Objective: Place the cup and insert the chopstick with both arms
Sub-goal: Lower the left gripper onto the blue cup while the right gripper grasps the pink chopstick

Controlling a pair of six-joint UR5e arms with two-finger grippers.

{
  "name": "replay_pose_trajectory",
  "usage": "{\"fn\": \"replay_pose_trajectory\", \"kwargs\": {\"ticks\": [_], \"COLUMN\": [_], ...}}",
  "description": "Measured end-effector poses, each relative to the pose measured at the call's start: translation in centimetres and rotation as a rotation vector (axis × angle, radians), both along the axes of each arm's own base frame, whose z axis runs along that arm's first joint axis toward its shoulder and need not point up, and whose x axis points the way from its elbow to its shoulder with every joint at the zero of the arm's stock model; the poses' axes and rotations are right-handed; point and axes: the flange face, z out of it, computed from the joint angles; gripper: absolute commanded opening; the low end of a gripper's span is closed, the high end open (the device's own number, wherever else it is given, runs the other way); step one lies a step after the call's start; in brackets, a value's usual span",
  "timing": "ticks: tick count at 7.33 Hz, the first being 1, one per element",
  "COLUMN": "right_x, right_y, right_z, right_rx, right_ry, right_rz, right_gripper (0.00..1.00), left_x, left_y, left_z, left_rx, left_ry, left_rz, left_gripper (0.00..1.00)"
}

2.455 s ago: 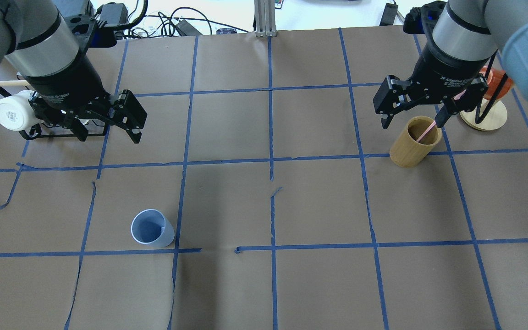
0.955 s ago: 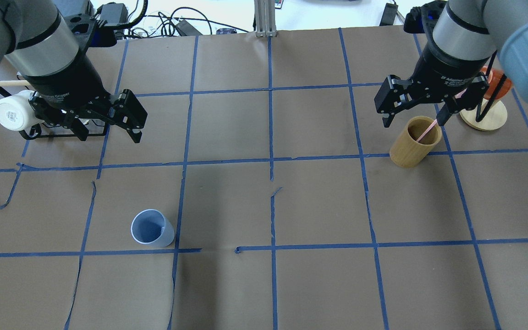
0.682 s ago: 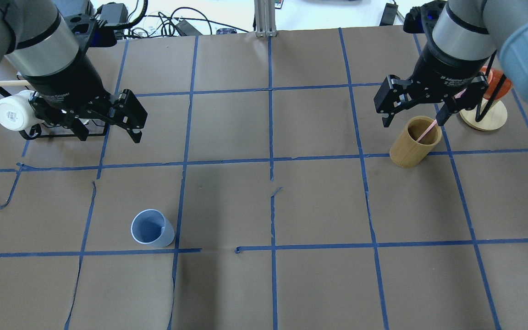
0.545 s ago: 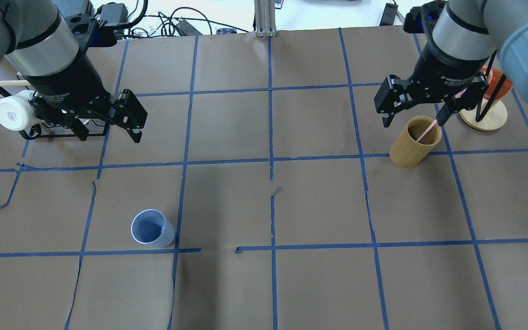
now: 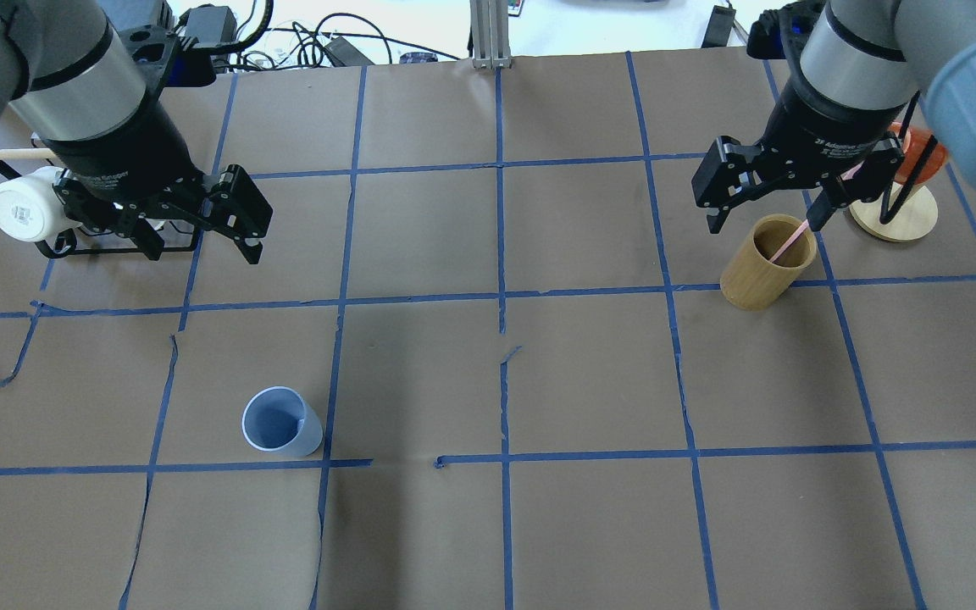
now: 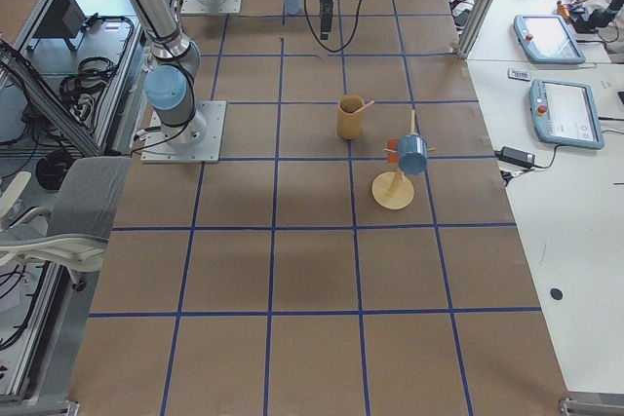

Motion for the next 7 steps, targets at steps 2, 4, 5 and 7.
{"fn": "replay_pose_trajectory", "kwargs": {"ticks": [2, 4, 5, 7], "right_x": [-0.2, -3.3, -5.6, -8.5], "right_y": [-0.2, -2.0, -2.8, -4.3], "right_z": [-0.1, 0.1, 0.0, -0.5], "right_rx": [-0.004, -0.07, -0.091, -0.151], "right_ry": [0.004, 0.027, 0.031, 0.041], "right_rz": [-0.018, -0.061, -0.103, -0.153], "right_gripper": [1.0, 1.0, 1.0, 0.99], "left_x": [-0.2, -0.6, -0.7, -0.8], "left_y": [0.1, 0.8, 1.6, 3.2], "left_z": [-0.1, -1.2, -2.2, -6.2], "left_rx": [0.003, 0.026, 0.046, 0.123], "left_ry": [0.0, 0.001, 0.003, 0.003], "left_rz": [-0.003, -0.011, -0.012, -0.008], "left_gripper": [1.0, 1.0, 1.0, 1.0]}}
